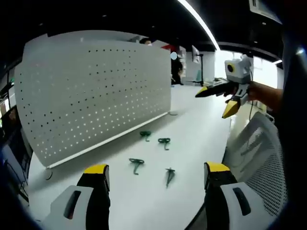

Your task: Insert the hook assembly into the mounting plate slot until the hook locks in place.

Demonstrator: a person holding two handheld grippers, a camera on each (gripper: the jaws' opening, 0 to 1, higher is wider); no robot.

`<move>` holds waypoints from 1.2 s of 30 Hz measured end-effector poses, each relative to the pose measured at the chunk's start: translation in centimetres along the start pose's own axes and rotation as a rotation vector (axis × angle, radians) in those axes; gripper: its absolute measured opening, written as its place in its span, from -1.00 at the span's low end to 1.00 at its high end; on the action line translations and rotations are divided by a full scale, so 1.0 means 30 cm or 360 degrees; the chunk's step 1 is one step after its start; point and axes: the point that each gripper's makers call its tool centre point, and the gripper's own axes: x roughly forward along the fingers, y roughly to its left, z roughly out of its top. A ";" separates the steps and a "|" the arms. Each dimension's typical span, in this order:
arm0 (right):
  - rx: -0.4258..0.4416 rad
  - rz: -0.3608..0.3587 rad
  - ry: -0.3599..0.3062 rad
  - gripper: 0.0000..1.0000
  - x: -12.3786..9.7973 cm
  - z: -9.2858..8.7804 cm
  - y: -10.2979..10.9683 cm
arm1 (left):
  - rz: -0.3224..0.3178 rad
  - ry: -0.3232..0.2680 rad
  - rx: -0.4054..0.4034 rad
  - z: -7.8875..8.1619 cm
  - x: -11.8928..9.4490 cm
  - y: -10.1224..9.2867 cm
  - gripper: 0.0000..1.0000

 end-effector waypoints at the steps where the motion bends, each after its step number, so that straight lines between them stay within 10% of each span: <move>1: -0.0002 0.0000 0.0002 0.76 0.000 0.000 0.001 | 0.0000 0.0002 0.0000 -0.001 0.000 0.000 0.64; 36: -0.0021 -0.0023 0.0033 0.75 -0.011 -0.003 0.040 | -0.0033 -0.0031 0.0013 0.013 -0.004 -0.017 0.63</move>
